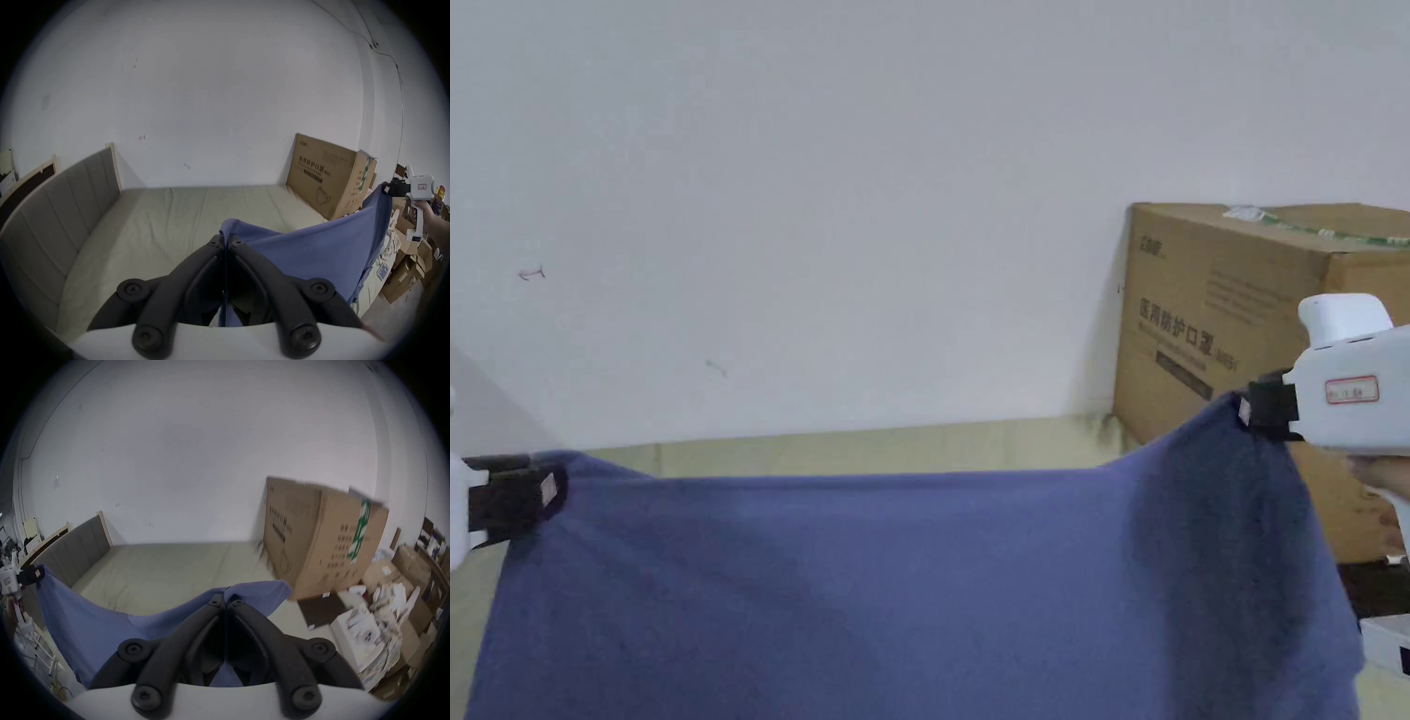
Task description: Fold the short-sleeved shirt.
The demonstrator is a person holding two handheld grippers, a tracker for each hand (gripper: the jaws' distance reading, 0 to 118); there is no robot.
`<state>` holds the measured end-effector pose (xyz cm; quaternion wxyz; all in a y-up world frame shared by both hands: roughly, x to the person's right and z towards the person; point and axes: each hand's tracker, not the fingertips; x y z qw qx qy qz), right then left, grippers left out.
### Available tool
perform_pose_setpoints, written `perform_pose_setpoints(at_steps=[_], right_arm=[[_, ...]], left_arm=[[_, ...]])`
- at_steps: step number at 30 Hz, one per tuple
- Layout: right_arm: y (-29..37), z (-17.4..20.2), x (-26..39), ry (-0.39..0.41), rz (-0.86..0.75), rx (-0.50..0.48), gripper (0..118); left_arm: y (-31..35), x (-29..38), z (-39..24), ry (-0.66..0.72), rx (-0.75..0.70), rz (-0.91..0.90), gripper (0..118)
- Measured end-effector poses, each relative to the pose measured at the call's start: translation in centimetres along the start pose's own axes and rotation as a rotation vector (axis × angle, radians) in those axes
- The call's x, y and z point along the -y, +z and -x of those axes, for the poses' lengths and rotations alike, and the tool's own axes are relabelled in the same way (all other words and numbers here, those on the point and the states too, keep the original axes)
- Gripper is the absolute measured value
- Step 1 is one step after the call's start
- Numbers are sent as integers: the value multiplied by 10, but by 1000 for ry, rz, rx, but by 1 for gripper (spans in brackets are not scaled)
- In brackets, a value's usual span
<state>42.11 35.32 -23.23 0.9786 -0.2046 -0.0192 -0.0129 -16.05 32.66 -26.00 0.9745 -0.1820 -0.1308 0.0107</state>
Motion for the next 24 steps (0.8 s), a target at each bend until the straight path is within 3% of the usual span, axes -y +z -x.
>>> perform_pose_setpoints(at_steps=[4,8,19,24], right_arm=[[4,6,-62,7,-64,21,0],[-14,16,-122,68,-129,82,0],[-98,36,-246,82,-274,228,0],[-116,51,-271,170,-340,288,0]], left_arm=[[-10,-51,1,-26,-20,-26,1],[-34,-95,5,-14,-36,-56,1],[-128,-189,7,-21,-108,-148,1],[-159,-211,1,-61,-163,-188,1]])
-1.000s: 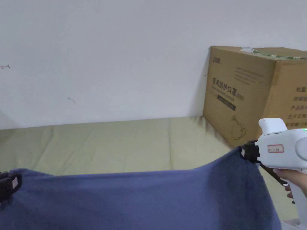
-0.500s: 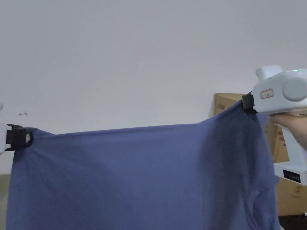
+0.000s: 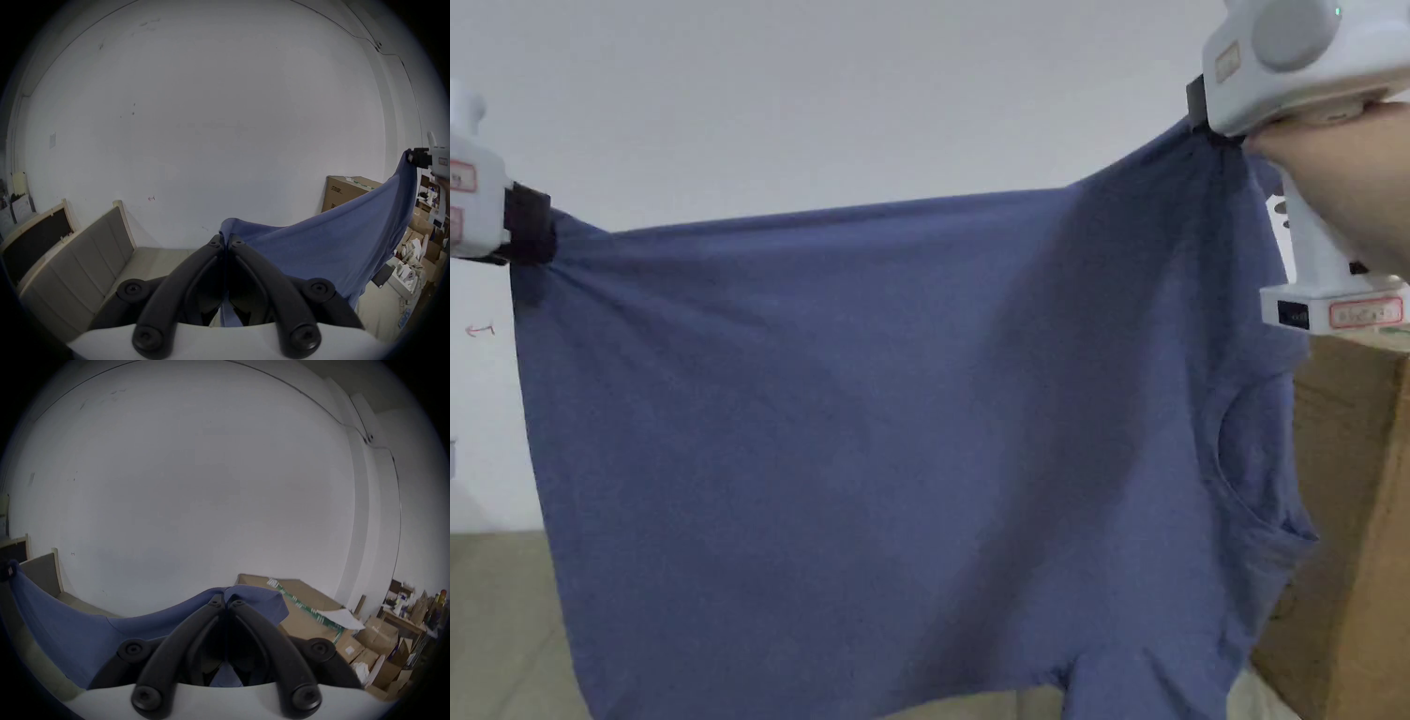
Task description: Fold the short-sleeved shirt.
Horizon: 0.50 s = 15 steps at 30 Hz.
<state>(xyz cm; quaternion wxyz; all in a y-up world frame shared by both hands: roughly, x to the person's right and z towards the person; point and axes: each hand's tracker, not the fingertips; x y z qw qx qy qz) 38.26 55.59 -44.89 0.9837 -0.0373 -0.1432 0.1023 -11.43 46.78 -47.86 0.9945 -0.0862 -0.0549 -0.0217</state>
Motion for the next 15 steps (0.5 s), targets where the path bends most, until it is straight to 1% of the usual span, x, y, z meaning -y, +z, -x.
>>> perform_pose_setpoints(at_steps=[3,5,7,9,11,12,14,15], right_arm=[[-15,6,11,5,-7,-3,0],[-23,12,39,5,11,-1,0],[-31,19,80,-2,78,0,0],[-35,27,136,-44,164,-24,0],[-35,34,211,-120,288,-72,0],[-33,37,248,-144,363,-86,0],[-10,46,338,-181,526,-117,0],[3,47,377,-189,602,-155,0]], left_arm=[[-14,6,-5,-14,-26,-16,1],[-26,23,-9,-9,-28,0,1],[-36,53,-14,17,-11,47,1],[-44,97,-20,42,8,119,1],[-47,159,-25,67,12,217,1],[-45,192,-27,88,21,274,1],[-32,270,-30,157,42,408,1],[-21,306,-31,190,46,466,1]])
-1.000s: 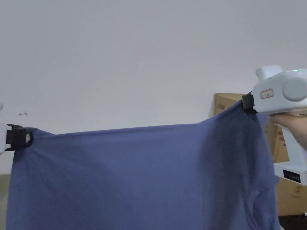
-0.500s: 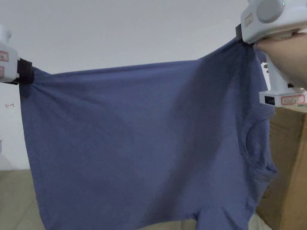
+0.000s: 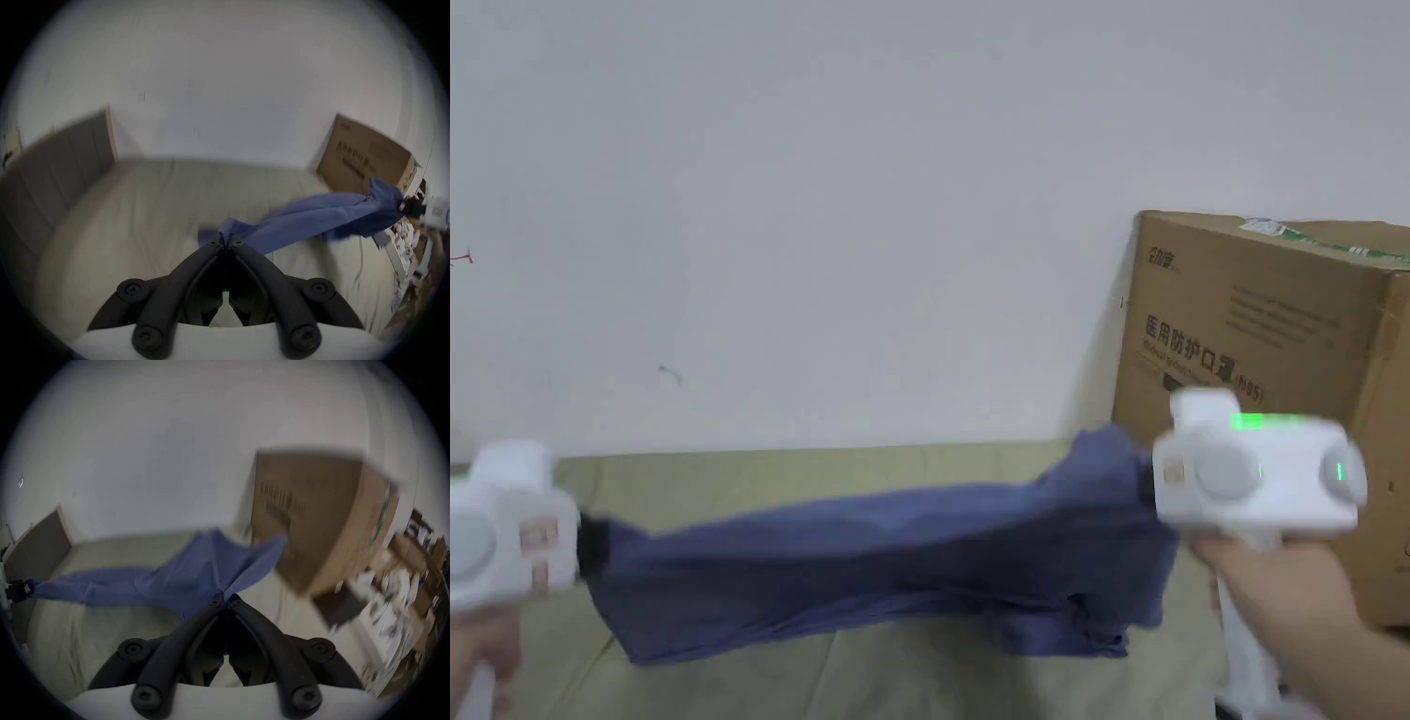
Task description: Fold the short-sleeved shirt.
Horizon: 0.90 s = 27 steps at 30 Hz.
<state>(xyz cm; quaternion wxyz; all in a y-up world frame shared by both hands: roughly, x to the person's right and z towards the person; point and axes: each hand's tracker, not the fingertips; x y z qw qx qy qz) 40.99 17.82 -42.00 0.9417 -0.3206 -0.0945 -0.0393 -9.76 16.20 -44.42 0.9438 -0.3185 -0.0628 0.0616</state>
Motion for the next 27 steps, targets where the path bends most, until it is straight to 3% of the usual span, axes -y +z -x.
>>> perform_pose_setpoints(at_steps=[3,6,10,13,16,18,21,23,24,25,26,27], right_arm=[[-11,-25,122,35,182,-15,0],[20,-53,216,47,328,-34,0],[84,-102,292,31,405,-120,0],[131,-129,324,-30,426,-216,0],[163,-135,344,53,456,-205,0],[175,-132,352,117,449,-187,0],[180,-130,356,113,457,-175,0],[182,-124,355,110,392,-147,2],[185,-123,354,107,363,-145,11],[188,-120,351,87,337,-137,31],[193,-119,345,56,325,-132,71],[197,-118,341,28,320,-141,100]], left_arm=[[1,112,22,58,23,161,1],[26,197,47,51,42,241,1],[85,268,73,1,45,318,1],[132,292,88,54,82,282,1],[158,309,92,32,113,285,1],[168,318,84,-51,119,307,1],[178,328,77,-142,130,291,2],[184,328,82,-125,162,280,2],[186,325,84,-109,170,286,7],[190,323,84,-89,172,293,19],[195,319,86,-84,167,289,58],[200,315,87,-86,164,284,96]])
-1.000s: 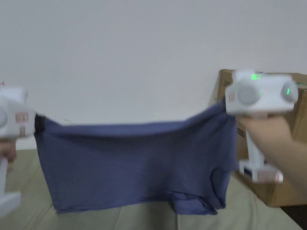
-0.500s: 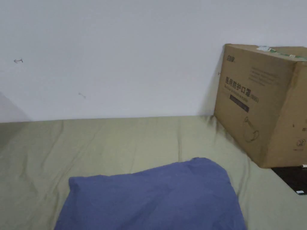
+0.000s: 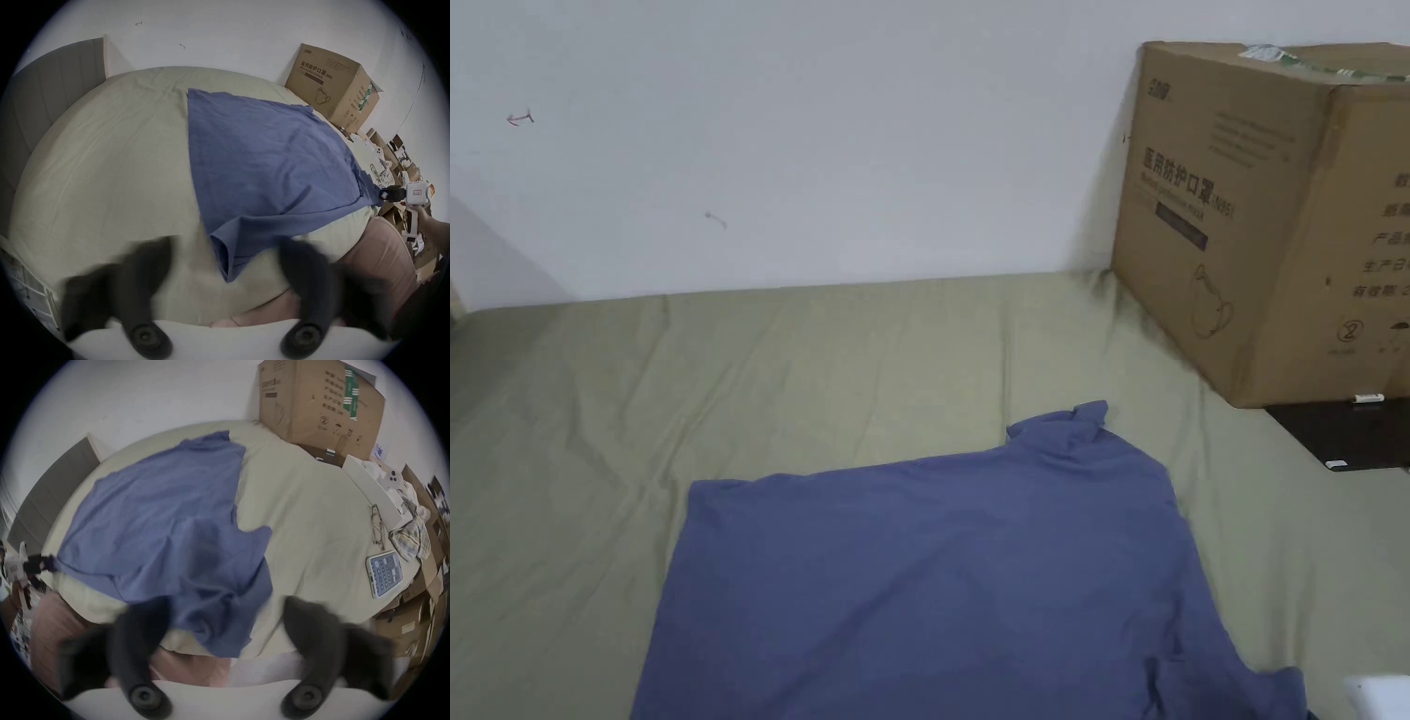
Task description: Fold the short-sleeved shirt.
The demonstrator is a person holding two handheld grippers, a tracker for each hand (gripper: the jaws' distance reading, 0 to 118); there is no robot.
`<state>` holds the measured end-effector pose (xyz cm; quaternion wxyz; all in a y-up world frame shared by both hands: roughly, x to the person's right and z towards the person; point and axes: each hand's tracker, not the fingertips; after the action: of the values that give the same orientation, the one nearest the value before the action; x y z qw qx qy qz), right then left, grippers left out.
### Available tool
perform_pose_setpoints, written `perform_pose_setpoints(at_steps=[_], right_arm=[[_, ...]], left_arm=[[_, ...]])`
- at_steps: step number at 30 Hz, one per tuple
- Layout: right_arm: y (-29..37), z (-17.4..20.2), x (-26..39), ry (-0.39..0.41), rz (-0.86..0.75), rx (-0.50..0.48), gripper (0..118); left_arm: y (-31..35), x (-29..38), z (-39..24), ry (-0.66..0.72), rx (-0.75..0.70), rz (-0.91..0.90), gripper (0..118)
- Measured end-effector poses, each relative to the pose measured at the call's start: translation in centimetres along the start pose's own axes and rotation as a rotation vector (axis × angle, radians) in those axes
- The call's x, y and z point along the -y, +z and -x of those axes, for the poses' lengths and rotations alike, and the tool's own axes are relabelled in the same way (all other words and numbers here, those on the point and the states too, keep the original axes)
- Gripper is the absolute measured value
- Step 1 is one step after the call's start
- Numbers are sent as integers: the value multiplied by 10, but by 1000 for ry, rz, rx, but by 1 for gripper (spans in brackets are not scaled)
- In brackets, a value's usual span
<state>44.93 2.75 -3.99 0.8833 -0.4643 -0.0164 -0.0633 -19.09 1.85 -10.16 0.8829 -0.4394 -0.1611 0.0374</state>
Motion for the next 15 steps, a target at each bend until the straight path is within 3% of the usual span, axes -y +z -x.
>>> perform_pose_setpoints(at_steps=[1,2,6,9,10,12,13,14,15], right_arm=[[9,3,-4,-20,-18,-13,116],[20,7,-7,-25,-69,-30,118],[71,35,-26,-30,-307,-74,118],[118,70,-31,-29,-611,-92,118],[133,83,-28,-15,-729,-90,118],[154,110,-20,-7,-940,-68,117],[163,123,-17,-13,-1020,-49,115],[171,135,-14,-29,-1068,-30,107],[172,141,-14,-38,-1097,-35,86]], left_arm=[[9,-3,0,-9,-5,-17,118],[23,-4,-4,-26,34,-95,112],[85,-33,-40,13,25,-266,112],[137,-45,-91,-38,-1,-519,114],[137,-37,-82,-58,-9,-626,112],[155,-26,-110,-109,-87,-858,90],[162,-21,-124,-129,-122,-959,66],[168,-16,-139,-135,-146,-1023,27],[170,-15,-147,-132,-167,-1038,1]])
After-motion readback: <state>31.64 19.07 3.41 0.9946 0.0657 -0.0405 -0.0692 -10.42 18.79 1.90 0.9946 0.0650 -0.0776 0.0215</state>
